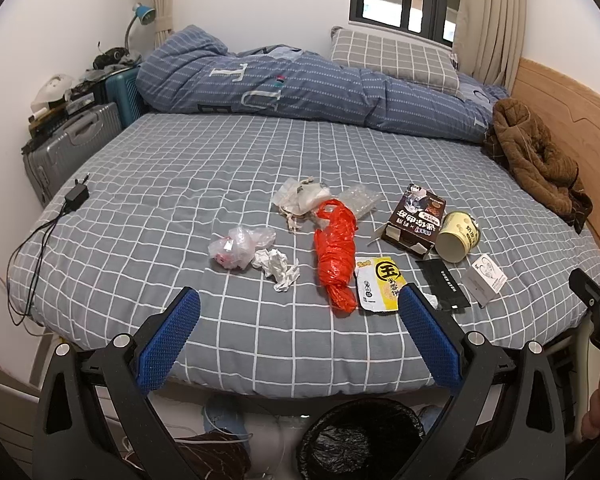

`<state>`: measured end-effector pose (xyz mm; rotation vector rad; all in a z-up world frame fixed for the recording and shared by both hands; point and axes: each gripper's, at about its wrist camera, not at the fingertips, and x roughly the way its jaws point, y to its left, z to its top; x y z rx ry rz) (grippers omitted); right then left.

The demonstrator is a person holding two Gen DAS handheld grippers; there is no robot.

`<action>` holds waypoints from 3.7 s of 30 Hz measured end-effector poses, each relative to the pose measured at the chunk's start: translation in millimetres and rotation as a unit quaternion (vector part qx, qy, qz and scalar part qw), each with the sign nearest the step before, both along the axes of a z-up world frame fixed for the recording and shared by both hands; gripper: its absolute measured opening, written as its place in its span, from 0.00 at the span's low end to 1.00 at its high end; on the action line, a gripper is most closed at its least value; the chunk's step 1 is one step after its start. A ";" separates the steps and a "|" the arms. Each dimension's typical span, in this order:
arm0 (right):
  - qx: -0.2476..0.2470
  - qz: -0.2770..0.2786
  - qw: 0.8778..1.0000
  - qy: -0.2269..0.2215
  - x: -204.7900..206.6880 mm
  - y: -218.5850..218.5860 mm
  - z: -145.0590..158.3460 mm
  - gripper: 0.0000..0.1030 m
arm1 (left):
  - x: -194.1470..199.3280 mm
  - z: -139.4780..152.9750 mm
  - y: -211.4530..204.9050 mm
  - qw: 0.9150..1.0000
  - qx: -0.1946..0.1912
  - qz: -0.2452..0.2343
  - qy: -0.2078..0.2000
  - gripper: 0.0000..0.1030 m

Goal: Collect trash

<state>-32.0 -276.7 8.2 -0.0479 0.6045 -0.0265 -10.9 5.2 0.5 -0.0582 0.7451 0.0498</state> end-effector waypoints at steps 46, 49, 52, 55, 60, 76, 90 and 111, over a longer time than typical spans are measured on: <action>0.005 0.010 1.000 -0.009 -8.3 5.7 10.1 0.93 | -8.3 5.0 -1.6 1.000 0.008 -0.005 -0.003 0.94; 0.002 0.012 1.000 -0.007 -3.4 6.8 8.3 0.93 | -2.0 2.4 -2.1 1.000 0.010 -0.008 0.001 0.94; 0.000 0.012 1.000 -0.003 8.9 5.4 4.2 0.93 | 11.1 -2.0 -3.9 1.000 0.013 -0.009 0.007 0.94; -0.005 0.012 1.000 0.003 25.5 3.4 -1.6 0.93 | 28.8 -7.7 -7.1 1.000 0.016 -0.012 0.014 0.94; -0.010 0.008 1.000 0.015 53.5 -4.2 -15.1 0.93 | 61.5 -21.3 -14.9 0.999 0.019 -0.018 0.028 0.94; -0.011 -0.025 0.996 0.090 133.6 -49.7 -95.7 0.93 | 151.9 -86.2 -39.3 0.996 0.027 -0.036 0.078 0.94; 0.006 -0.037 0.990 0.133 167.0 -55.5 -142.8 0.93 | 197.9 -129.8 -43.1 0.992 0.033 -0.036 0.112 0.94; 0.020 -0.049 0.985 0.162 191.9 -53.4 -174.7 0.93 | 219.8 -160.5 -52.2 0.986 0.024 -0.048 0.158 0.52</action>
